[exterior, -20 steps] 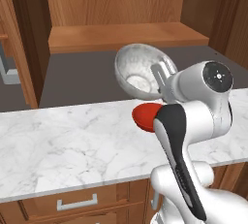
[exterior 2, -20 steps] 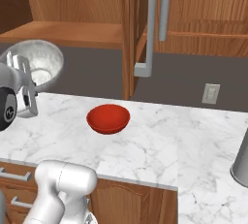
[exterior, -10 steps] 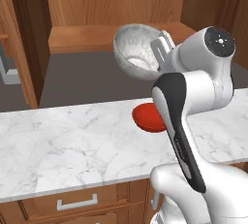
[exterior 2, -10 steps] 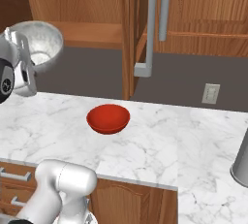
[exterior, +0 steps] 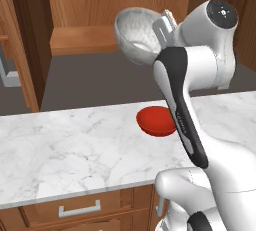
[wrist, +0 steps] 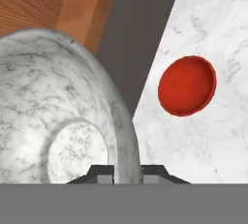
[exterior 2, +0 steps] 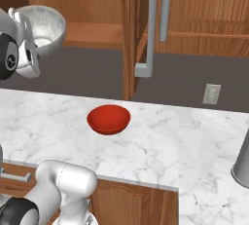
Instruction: Open the cabinet. Pick the bowls from the counter and place them in the cabinet. Then close the cabinet.
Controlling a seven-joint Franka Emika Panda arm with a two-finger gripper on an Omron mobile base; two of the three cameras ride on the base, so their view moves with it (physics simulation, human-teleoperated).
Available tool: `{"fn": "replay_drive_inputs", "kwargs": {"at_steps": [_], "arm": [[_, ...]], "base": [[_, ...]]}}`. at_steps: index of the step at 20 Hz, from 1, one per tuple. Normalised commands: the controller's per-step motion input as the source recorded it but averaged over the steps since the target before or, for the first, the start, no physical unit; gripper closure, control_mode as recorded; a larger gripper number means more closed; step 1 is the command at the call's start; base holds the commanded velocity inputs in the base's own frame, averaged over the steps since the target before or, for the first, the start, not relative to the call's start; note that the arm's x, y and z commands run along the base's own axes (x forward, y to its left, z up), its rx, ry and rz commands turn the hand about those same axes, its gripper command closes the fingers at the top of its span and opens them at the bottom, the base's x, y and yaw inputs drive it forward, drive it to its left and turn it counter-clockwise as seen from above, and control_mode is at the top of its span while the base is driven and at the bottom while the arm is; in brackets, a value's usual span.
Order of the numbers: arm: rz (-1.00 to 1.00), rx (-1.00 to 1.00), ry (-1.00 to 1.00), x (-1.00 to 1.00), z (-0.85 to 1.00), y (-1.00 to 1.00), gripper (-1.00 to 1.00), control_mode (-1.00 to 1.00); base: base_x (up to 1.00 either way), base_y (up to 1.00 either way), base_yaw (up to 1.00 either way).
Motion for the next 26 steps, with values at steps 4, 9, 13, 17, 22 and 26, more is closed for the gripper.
{"fn": "replay_drive_inputs", "kwargs": {"at_steps": [4, 9, 13, 17, 22, 26], "arm": [[0.0, 0.0, 0.0, 0.51, 0.17, 0.0, 1.0, -1.0], [0.0, 0.0, 0.0, 0.52, 0.01, 0.02, 1.0, -1.0], [0.0, 0.0, -0.01, 0.43, 0.0, 0.31, 1.0, -1.0], [0.0, -0.01, -0.08, 0.39, 0.0, 0.53, 1.0, -1.0], [0.0, 0.0, -0.13, 0.43, 0.0, 0.33, 1.0, -1.0], [0.0, 0.0, -0.07, 0.5, 0.0, 0.05, 1.0, -1.0]], "base": [[0.0, 0.0, 0.0], [0.0, 0.0, 0.0], [0.0, 0.0, 0.0], [0.0, 0.0, 0.0], [0.0, 0.0, 0.0], [0.0, 0.0, 0.0]]}}
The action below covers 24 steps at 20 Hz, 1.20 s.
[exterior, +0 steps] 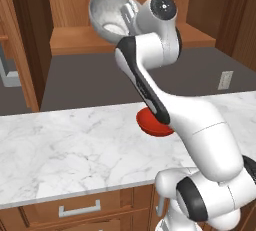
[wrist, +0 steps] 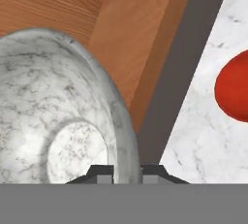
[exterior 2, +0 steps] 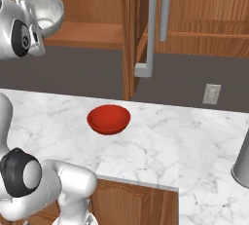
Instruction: Open the cabinet. Pick the bowls from the counter and place them in the cabinet. Then close the cabinet.
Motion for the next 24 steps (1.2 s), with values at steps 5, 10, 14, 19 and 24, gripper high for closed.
{"fn": "replay_drive_inputs", "kwargs": {"at_steps": [5, 10, 14, 19, 24], "arm": [[0.01, 0.0, 0.0, 0.52, 0.0, 0.0, 1.0, -1.0], [0.02, 0.0, 0.04, 0.54, 0.0, 0.09, 1.0, -1.0], [0.0, 0.0, 0.07, 0.47, -0.04, 0.15, 1.0, -1.0], [0.0, 0.0, 0.04, 0.32, -0.17, 0.22, 1.0, -1.0], [0.0, 0.0, 0.0, -0.01, -0.13, 0.24, 1.0, -1.0]], "base": [[0.0, 0.0, 0.0], [0.0, 0.0, 0.0], [0.0, 0.0, 0.0], [0.0, 0.0, 0.0], [0.0, 0.0, 0.0]]}}
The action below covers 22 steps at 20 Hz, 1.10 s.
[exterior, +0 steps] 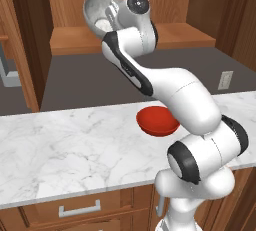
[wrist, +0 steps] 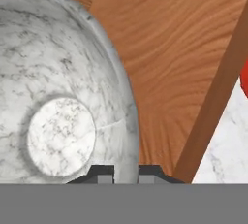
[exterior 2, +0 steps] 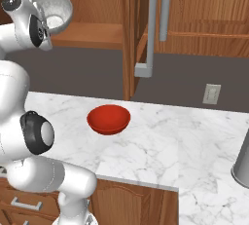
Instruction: Open the cabinet. Pick the bowls from the counter and place them in the cabinet. Then close the cabinet.
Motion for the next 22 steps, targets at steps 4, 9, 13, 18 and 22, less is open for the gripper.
{"fn": "replay_drive_inputs", "kwargs": {"at_steps": [4, 9, 13, 18, 22], "arm": [[0.0, 0.0, -0.04, -0.53, 0.0, 0.15, 1.0, -1.0], [0.0, 0.0, -0.07, -0.58, 0.0, 0.12, 1.0, -1.0], [0.0, 0.0, 0.0, -0.08, -0.08, 0.04, 1.0, -1.0], [0.0, 0.0, 0.0, 0.28, -0.16, 0.0, 1.0, -1.0], [0.01, 0.0, 0.0, 0.37, 0.0, 0.0, 1.0, -1.0]], "base": [[0.0, 0.0, 0.0], [0.0, 0.0, 0.0], [0.0, 0.0, 0.0], [0.0, 0.0, 0.0], [0.0, 0.0, 0.0]]}}
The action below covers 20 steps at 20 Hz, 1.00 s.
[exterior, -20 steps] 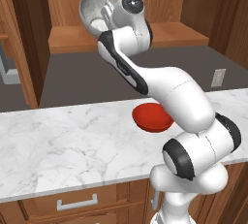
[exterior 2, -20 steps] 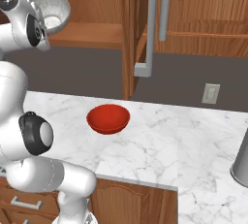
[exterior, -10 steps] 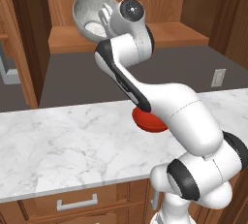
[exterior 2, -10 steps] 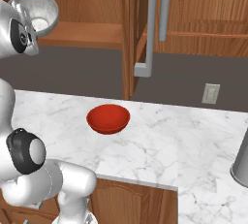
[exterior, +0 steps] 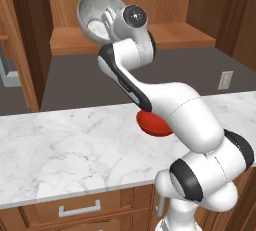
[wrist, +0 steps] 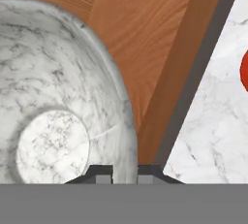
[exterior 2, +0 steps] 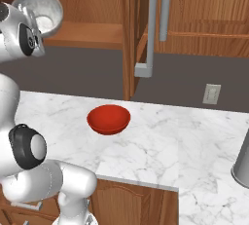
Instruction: Open the cabinet. Pick the bowls from the counter and place them in the cabinet. Then close the cabinet.
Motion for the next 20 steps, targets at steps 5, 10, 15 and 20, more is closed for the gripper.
{"fn": "replay_drive_inputs", "kwargs": {"at_steps": [5, 10, 15, 20], "arm": [[0.01, 0.0, 0.0, -0.03, 0.01, 0.06, -1.0, -1.0], [0.03, -0.01, -0.09, -0.26, 0.22, 0.0, -1.0, -1.0], [0.04, -0.02, -0.16, -0.26, 0.38, 0.0, -1.0, -1.0], [0.01, 0.0, -0.08, 0.0, 0.22, 0.0, -1.0, -1.0]], "base": [[0.0, 0.0, 0.0], [0.0, 0.0, 0.0], [0.0, 0.0, 0.0], [0.0, 0.0, 0.0]]}}
